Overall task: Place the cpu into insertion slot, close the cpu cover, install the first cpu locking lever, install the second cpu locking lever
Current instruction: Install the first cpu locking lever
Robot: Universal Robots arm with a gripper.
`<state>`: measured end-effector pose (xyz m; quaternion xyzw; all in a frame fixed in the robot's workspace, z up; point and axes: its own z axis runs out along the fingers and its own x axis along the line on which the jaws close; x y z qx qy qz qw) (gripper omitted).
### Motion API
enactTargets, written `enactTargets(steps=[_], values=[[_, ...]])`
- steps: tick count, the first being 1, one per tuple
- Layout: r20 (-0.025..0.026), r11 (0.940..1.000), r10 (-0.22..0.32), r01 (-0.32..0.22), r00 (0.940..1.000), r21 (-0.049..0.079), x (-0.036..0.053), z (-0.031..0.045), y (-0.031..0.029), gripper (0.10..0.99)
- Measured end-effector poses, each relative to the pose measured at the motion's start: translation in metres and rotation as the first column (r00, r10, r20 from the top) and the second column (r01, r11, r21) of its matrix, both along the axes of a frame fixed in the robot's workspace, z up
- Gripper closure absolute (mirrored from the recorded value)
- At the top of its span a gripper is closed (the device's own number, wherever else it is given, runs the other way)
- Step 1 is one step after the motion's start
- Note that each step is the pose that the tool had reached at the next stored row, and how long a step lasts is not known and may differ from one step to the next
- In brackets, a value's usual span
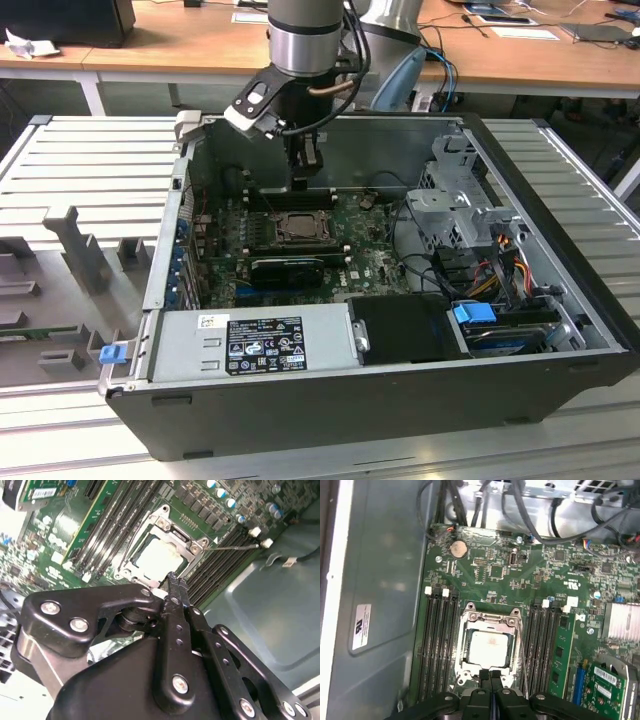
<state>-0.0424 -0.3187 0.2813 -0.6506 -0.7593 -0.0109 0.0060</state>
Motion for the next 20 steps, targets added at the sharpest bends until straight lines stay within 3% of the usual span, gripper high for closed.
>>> enactTargets(steps=[4, 14, 18, 19, 20], values=[[-0.0001, 0.9945, 0.105, -0.105, 0.9945, -0.001, 0.0, -0.0005, 0.0, 0.98], [-0.0002, 0.9811, 0.193, -0.193, 0.9811, -0.001, 0.0, -0.0006, 0.0, 0.98], [-0.0002, 0.9685, 0.249, -0.249, 0.9685, -0.001, 0.0, -0.0006, 0.0, 0.98], [-0.0002, 0.9593, 0.282, -0.282, 0.9593, -0.001, 0.0, -0.0006, 0.0, 0.98], [-0.0002, 0.9554, 0.295, -0.295, 0.9554, -0.001, 0.0, -0.0006, 0.0, 0.98]])
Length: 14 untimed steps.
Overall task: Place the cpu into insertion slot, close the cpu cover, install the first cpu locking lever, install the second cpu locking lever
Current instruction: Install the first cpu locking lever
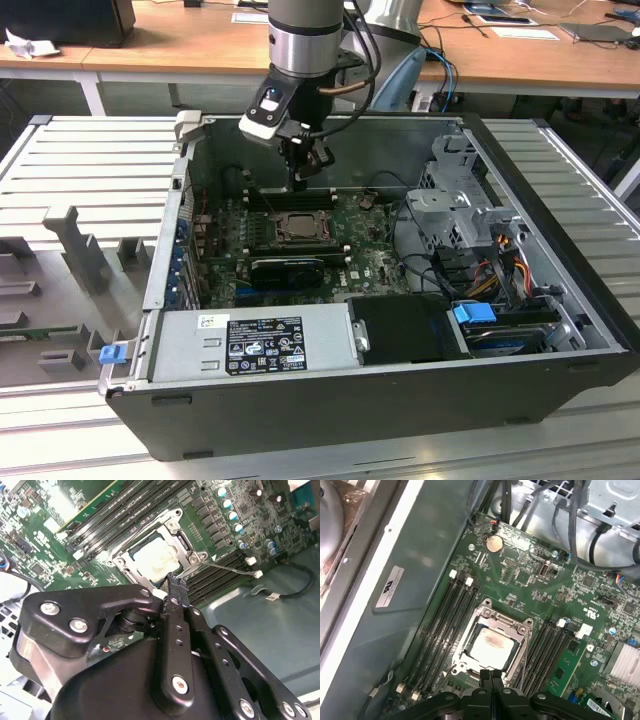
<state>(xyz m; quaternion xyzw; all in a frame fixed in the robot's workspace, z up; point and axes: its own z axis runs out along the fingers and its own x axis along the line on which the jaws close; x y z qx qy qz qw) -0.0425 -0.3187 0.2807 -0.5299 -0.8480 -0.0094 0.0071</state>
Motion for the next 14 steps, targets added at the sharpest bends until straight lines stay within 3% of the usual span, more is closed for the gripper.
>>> enactTargets(steps=[5, 10, 12, 14], values=[[0.0, 0.9985, 0.055, -0.055, 0.9985, 0.0, 0.0, 0.0, 0.0, 0.98], [0.0, 0.9931, 0.118, -0.118, 0.9931, 0.0, 0.0, 0.0, 0.0, 0.98], [0.0, 0.9901, 0.14, -0.14, 0.9901, 0.0, 0.0, 0.0, 0.0, 0.98], [0.0, 0.9818, 0.19, -0.19, 0.9818, 0.0, 0.0, 0.0, 0.0, 0.98]])
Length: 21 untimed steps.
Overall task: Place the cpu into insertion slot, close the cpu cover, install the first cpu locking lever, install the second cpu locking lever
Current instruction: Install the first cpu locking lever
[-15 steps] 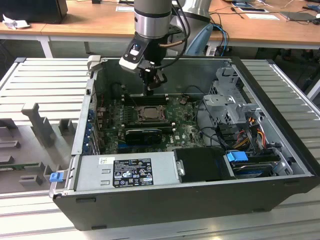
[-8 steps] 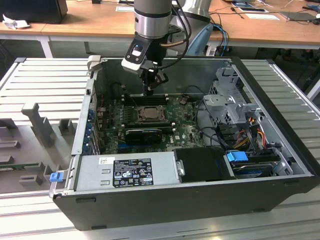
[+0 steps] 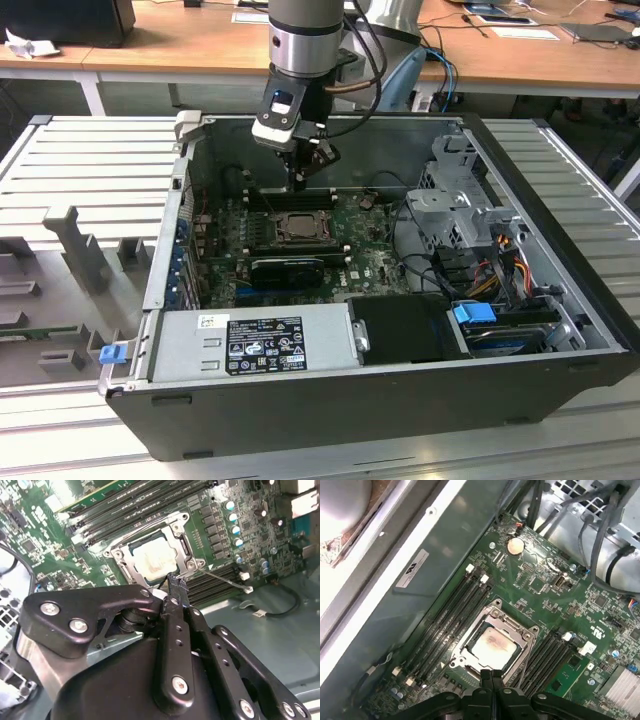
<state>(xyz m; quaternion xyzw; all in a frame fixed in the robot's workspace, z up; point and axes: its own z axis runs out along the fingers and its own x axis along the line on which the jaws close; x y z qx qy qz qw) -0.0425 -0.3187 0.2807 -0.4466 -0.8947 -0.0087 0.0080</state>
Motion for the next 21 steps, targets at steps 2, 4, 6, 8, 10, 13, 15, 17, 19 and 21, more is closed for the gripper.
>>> enactTargets(steps=[2, 4, 6, 8, 10, 13, 15, 17, 19, 21], values=[[0.0, 0.9985, 0.056, -0.056, 0.9985, 0.0, 0.0, 0.0, 0.0, 0.98], [0.0, 0.9959, 0.09, -0.09, 0.9959, 0.0, 0.0001, 0.0, 0.0, 0.98], [0.0, 0.991, 0.134, -0.134, 0.991, 0.0, 0.0, 0.0, 0.0, 0.98], [0.0001, 0.9841, 0.178, -0.178, 0.9841, 0.0, 0.0, 0.0, 0.0, 0.98], [0.0, 0.9703, 0.242, -0.242, 0.9703, 0.0, 0.0001, -0.0001, 0.0, 0.98], [0.0, 0.9519, 0.306, -0.306, 0.9519, 0.0, 0.0001, -0.0005, 0.0, 0.98], [-0.0001, 0.9373, 0.349, -0.349, 0.9373, 0.0, 0.0, -0.0007, 0.0, 0.98], [-0.0001, 0.9212, 0.389, -0.389, 0.9212, 0.0, 0.0, -0.0009, 0.0, 0.98], [0.0, 0.9061, 0.423, -0.423, 0.9061, 0.0, 0.0, -0.001, 0.0, 0.98], [0.0002, 0.8924, 0.451, -0.451, 0.8924, 0.0, 0.0, -0.0011, 0.0, 0.98]])
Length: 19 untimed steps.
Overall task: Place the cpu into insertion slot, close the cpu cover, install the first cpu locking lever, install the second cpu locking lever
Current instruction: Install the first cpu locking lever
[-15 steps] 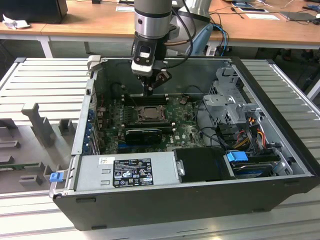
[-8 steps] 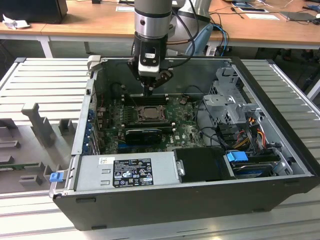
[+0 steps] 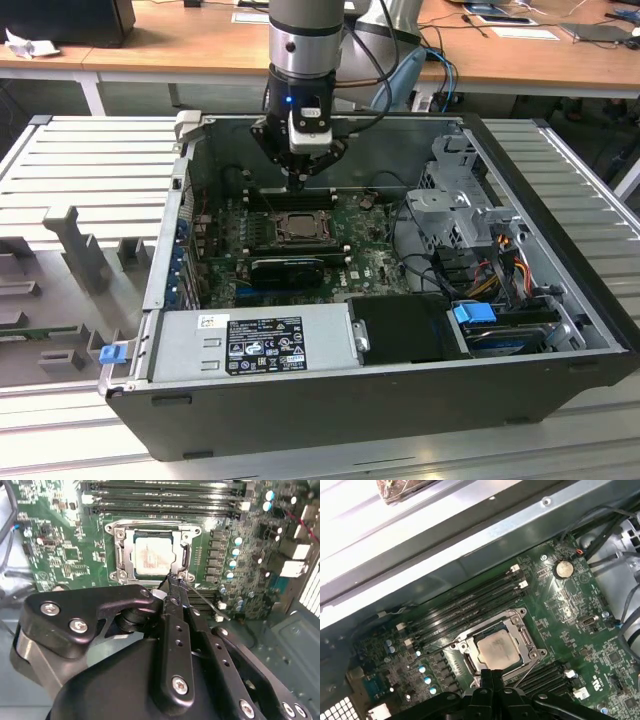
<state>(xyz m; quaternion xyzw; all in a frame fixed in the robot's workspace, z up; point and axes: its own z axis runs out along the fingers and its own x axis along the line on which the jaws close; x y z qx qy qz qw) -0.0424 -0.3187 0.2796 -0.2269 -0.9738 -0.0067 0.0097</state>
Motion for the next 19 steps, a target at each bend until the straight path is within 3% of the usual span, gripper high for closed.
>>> enactTargets(steps=[4, 7, 11, 15, 18, 19], values=[[0.0008, 0.997, 0.077, -0.077, 0.997, 0.0, 0.0, -0.0002, -0.0001, 0.98], [0.0008, 0.9906, 0.137, -0.137, 0.9906, 0.0, 0.0, -0.0003, -0.0001, 0.98], [0.0008, 0.9646, 0.264, -0.264, 0.9646, 0.0, 0.0, -0.0009, -0.0001, 0.98], [0.0008, 0.9427, 0.334, -0.334, 0.9427, 0.0, 0.0, -0.0013, -0.0001, 0.98], [0.0036, 0.9197, 0.393, -0.393, 0.9197, -0.001, 0.0001, -0.0021, -0.0001, 0.98], [0.0041, 0.908, 0.419, -0.419, 0.908, -0.001, 0.0, -0.0025, -0.0001, 0.98]])
